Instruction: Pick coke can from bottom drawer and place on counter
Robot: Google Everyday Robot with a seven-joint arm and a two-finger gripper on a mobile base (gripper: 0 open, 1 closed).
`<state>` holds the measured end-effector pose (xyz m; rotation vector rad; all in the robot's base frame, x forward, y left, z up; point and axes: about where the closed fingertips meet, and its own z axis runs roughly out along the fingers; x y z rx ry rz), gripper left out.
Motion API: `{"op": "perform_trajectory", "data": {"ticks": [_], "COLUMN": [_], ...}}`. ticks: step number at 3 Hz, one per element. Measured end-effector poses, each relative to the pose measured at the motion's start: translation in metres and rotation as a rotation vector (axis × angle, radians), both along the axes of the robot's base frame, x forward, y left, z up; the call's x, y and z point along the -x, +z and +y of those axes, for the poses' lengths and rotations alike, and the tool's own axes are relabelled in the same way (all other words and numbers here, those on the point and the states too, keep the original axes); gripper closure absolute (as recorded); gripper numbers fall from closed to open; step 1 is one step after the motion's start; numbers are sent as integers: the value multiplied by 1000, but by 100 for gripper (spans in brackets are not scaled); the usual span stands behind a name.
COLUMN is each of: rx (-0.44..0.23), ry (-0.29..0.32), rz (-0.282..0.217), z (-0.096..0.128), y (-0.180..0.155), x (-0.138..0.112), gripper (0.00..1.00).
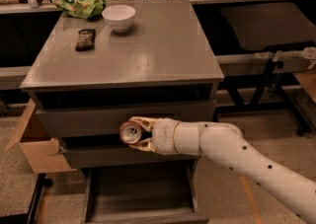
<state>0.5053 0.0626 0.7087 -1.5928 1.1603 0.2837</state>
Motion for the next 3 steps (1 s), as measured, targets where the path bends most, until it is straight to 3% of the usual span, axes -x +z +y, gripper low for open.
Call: {"op": "perform_trajectory", "data": {"ticks": [1,2,3], "rx": [31,31,46], "ry": [19,21,44], "rz": [-92,-93,-143], "z": [-4,-3,-3], "y": [55,55,85], "x": [-13,-13,-18], "gripper": [100,100,100]}}
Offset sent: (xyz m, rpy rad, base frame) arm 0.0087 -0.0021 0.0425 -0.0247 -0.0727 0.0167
